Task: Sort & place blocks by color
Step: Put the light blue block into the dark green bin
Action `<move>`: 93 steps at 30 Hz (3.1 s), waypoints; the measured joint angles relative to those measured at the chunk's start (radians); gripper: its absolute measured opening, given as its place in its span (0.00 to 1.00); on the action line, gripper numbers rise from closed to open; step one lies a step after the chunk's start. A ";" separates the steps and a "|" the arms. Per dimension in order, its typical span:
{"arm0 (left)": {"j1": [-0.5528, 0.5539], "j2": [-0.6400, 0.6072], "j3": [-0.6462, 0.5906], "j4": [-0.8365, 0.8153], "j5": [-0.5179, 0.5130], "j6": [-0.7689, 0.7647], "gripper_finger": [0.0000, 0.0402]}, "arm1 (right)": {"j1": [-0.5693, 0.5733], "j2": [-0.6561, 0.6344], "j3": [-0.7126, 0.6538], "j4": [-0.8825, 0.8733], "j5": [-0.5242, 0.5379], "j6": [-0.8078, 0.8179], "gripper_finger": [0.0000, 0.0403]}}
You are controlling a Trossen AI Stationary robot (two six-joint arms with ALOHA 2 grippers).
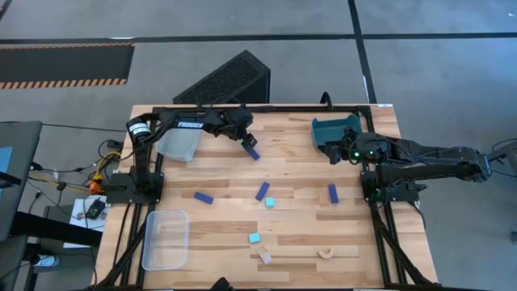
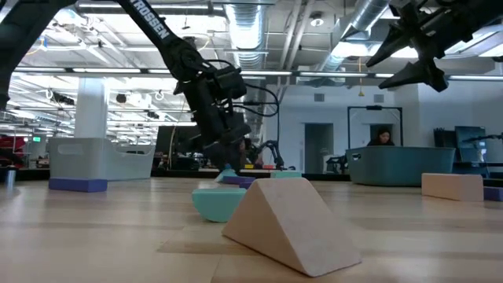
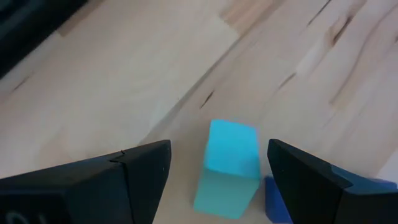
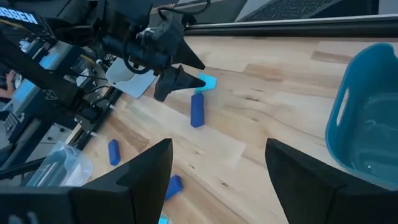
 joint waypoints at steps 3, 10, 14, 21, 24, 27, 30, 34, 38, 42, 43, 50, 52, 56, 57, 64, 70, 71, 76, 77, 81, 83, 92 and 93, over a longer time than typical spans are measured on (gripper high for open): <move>0.002 0.000 -0.001 -0.019 0.004 0.027 0.63 | 0.000 0.000 0.000 0.001 0.000 0.002 0.70; 0.012 0.000 -0.007 -0.022 0.006 0.091 0.63 | 0.000 0.000 0.000 0.009 0.000 0.002 0.70; 0.029 0.000 -0.029 -0.029 0.006 0.126 0.61 | 0.000 0.000 0.000 0.023 0.005 0.003 0.70; 0.069 0.000 -0.029 -0.007 0.082 0.152 0.38 | 0.000 0.000 0.000 0.051 0.007 0.002 0.70; 0.077 -0.001 -0.029 0.000 0.120 0.160 0.26 | 0.000 0.000 0.000 0.078 0.006 0.002 0.70; 0.078 -0.001 -0.028 0.010 0.159 0.160 0.24 | 0.004 0.000 0.000 0.120 -0.001 0.001 0.70; 0.074 -0.001 -0.006 0.013 0.181 0.162 0.24 | 0.021 0.000 0.006 0.147 -0.001 -0.022 0.70; 0.045 -0.001 0.052 0.012 0.181 0.176 0.24 | 0.041 0.000 0.040 0.147 -0.001 -0.052 0.70; 0.003 -0.001 0.126 0.054 0.181 0.192 0.24 | 0.053 0.000 0.097 0.086 -0.002 -0.081 0.70; -0.035 -0.001 0.164 0.202 0.238 0.193 0.26 | 0.053 0.000 0.170 0.004 -0.002 -0.119 0.70; -0.044 -0.002 0.166 0.246 0.247 0.187 0.26 | 0.053 0.000 0.188 -0.017 -0.002 -0.130 0.70; -0.074 -0.001 0.165 0.509 0.251 0.104 0.27 | 0.053 0.000 0.301 -0.155 -0.002 -0.166 0.70; -0.085 0.025 0.180 0.586 0.249 0.089 0.27 | 0.053 -0.001 0.322 -0.183 -0.003 -0.167 0.70; -0.112 0.122 0.298 0.553 0.253 0.054 0.27 | 0.056 -0.001 0.352 -0.235 -0.004 -0.169 0.70; -0.121 0.150 0.341 0.518 0.253 0.055 0.27 | 0.058 -0.001 0.358 -0.250 -0.005 -0.168 0.70; -0.166 0.357 0.698 0.385 0.247 0.083 0.27 | 0.082 -0.002 0.385 -0.302 -0.021 -0.166 0.70; -0.168 0.513 0.922 0.307 0.253 0.065 0.27 | 0.089 -0.002 0.385 -0.301 0.016 -0.167 0.70; -0.168 0.535 0.947 0.314 0.253 0.061 0.27 | 0.087 -0.002 0.385 -0.301 0.028 -0.167 0.70; -0.169 0.614 1.014 0.308 0.250 0.041 0.27 | 0.087 -0.002 0.385 -0.300 0.053 -0.166 0.70; -0.169 0.621 1.015 0.306 0.243 0.037 0.27 | 0.087 -0.002 0.385 -0.300 0.053 -0.166 0.70; -0.169 0.622 1.017 0.223 0.193 0.011 0.28 | 0.087 -0.002 0.385 -0.301 0.053 -0.152 0.70; -0.169 0.622 1.017 0.180 0.162 0.016 0.29 | 0.087 -0.001 0.385 -0.300 0.054 -0.150 0.70; -0.168 0.622 1.017 0.200 0.164 0.061 0.42 | 0.087 0.017 0.386 -0.281 0.060 -0.138 0.70; -0.168 0.622 1.017 0.211 0.182 0.066 0.43 | 0.087 0.023 0.386 -0.281 0.060 -0.136 0.70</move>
